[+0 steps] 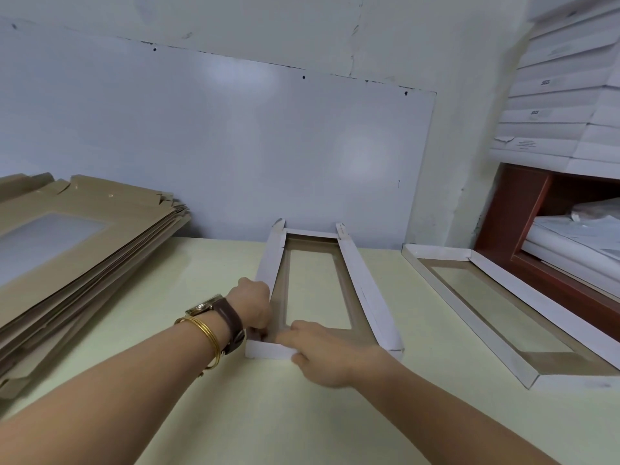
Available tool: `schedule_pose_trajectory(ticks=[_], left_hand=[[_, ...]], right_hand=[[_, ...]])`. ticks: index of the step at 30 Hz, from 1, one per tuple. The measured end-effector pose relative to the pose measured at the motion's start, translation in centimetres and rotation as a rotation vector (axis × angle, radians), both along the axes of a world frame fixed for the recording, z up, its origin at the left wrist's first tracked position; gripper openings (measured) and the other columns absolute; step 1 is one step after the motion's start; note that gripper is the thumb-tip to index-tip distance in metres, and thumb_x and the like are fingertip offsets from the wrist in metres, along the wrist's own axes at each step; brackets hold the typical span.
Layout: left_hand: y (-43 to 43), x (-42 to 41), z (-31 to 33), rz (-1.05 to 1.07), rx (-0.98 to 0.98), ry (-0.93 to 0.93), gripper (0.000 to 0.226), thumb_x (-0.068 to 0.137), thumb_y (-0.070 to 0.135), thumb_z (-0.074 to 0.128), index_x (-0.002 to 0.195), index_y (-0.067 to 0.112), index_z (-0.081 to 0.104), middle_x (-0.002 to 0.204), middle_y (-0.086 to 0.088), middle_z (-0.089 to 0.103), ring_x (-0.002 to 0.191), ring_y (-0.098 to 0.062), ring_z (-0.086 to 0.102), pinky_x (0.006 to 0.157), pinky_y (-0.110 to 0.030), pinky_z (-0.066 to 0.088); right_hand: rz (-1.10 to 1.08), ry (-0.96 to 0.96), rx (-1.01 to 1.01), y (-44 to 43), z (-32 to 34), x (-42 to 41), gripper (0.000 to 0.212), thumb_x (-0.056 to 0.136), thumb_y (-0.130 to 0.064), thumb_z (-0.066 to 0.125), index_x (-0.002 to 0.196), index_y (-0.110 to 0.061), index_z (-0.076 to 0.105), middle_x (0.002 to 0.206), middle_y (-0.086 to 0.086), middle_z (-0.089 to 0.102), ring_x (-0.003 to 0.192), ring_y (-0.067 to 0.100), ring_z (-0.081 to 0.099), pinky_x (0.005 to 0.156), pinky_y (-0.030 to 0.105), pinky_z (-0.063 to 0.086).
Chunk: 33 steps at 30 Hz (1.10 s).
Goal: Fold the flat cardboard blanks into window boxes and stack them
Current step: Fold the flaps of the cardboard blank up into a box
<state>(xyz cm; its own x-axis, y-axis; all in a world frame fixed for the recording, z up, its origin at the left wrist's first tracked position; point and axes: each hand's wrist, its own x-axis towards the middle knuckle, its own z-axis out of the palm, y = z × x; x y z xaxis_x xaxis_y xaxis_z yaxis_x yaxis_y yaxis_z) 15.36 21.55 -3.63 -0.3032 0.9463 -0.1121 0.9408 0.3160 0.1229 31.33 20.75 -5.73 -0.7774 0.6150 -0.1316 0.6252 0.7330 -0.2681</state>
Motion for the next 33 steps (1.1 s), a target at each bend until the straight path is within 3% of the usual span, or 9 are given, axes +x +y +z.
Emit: schedule_pose_trajectory(ticks=[6, 9, 11, 13, 16, 23, 29, 33], left_hand=[[0.0, 0.3, 0.5, 0.015, -0.038, -0.001, 0.034, 0.084, 0.009, 0.056, 0.118, 0.006, 0.052, 0.125, -0.016, 0.042, 0.105, -0.030, 0.058, 0.080, -0.028, 0.050], [-0.1, 0.6, 0.8, -0.008, -0.078, 0.042, 0.025, 0.081, 0.009, 0.060, 0.106, 0.011, 0.057, 0.115, -0.012, 0.046, 0.077, -0.018, 0.054, 0.065, -0.021, 0.049], [-0.1, 0.8, 0.9, -0.023, -0.103, 0.083, 0.013, 0.078, 0.011, 0.061, 0.091, 0.014, 0.059, 0.093, -0.005, 0.055, 0.067, -0.015, 0.052, 0.059, -0.019, 0.047], [-0.1, 1.1, 0.8, -0.041, -0.093, 0.125, 0.014, 0.077, 0.011, 0.061, 0.090, 0.014, 0.060, 0.087, -0.002, 0.059, 0.081, -0.019, 0.061, 0.067, -0.022, 0.049], [0.1, 1.5, 0.3, -0.058, -0.045, 0.168, 0.022, 0.081, 0.014, 0.057, 0.103, 0.013, 0.060, 0.108, -0.005, 0.064, 0.101, -0.021, 0.063, 0.073, -0.024, 0.047], [0.1, 1.7, -0.5, -0.036, -0.039, 0.096, 0.011, 0.082, 0.027, 0.055, 0.087, 0.018, 0.053, 0.107, -0.004, 0.065, 0.093, -0.022, 0.061, 0.071, -0.027, 0.046], [0.3, 2.2, -0.8, -0.118, -0.086, 0.239, 0.028, 0.094, 0.026, 0.044, 0.116, 0.015, 0.058, 0.118, -0.006, 0.058, 0.113, -0.024, 0.054, 0.076, -0.025, 0.037], [0.3, 2.1, -0.5, -0.184, -0.142, 0.260, 0.031, 0.095, 0.011, 0.038, 0.117, 0.012, 0.060, 0.121, -0.006, 0.058, 0.115, -0.025, 0.050, 0.071, -0.021, 0.035]], right_hand=[[-0.005, -0.069, -0.067, -0.3, 1.0, -0.1, 0.061, 0.095, -0.006, 0.032, 0.141, -0.046, 0.034, 0.099, 0.000, 0.036, 0.092, 0.023, 0.039, 0.072, 0.033, 0.030], [-0.009, -0.104, -0.070, -0.3, 1.4, -0.2, 0.066, 0.094, -0.004, 0.031, 0.142, -0.049, 0.031, 0.105, 0.003, 0.040, 0.099, 0.028, 0.047, 0.083, 0.043, 0.044], [-0.012, -0.099, -0.085, -0.4, 1.5, -0.4, 0.067, 0.092, -0.001, 0.031, 0.142, -0.045, 0.036, 0.108, 0.006, 0.044, 0.104, 0.033, 0.050, 0.091, 0.051, 0.045], [-0.015, -0.090, -0.087, -0.4, 1.5, -0.5, 0.068, 0.090, 0.001, 0.032, 0.142, -0.043, 0.039, 0.116, 0.008, 0.048, 0.109, 0.034, 0.050, 0.094, 0.053, 0.045], [-0.012, -0.077, -0.083, -0.3, 1.3, -0.6, 0.071, 0.089, 0.003, 0.031, 0.142, -0.043, 0.040, 0.129, 0.009, 0.047, 0.116, 0.034, 0.049, 0.095, 0.051, 0.046], [-0.017, -0.048, -0.082, -0.2, 1.2, -0.5, 0.071, 0.089, 0.004, 0.031, 0.143, -0.041, 0.040, 0.132, 0.009, 0.047, 0.116, 0.034, 0.049, 0.095, 0.050, 0.047], [-0.009, -0.036, -0.075, -0.2, 1.0, -0.5, 0.072, 0.089, 0.003, 0.031, 0.142, -0.045, 0.039, 0.128, 0.008, 0.048, 0.113, 0.034, 0.050, 0.093, 0.051, 0.047], [-0.008, -0.055, -0.080, 0.0, 0.9, -0.7, 0.074, 0.088, 0.003, 0.031, 0.142, -0.048, 0.037, 0.124, 0.007, 0.047, 0.110, 0.034, 0.050, 0.093, 0.052, 0.047]])
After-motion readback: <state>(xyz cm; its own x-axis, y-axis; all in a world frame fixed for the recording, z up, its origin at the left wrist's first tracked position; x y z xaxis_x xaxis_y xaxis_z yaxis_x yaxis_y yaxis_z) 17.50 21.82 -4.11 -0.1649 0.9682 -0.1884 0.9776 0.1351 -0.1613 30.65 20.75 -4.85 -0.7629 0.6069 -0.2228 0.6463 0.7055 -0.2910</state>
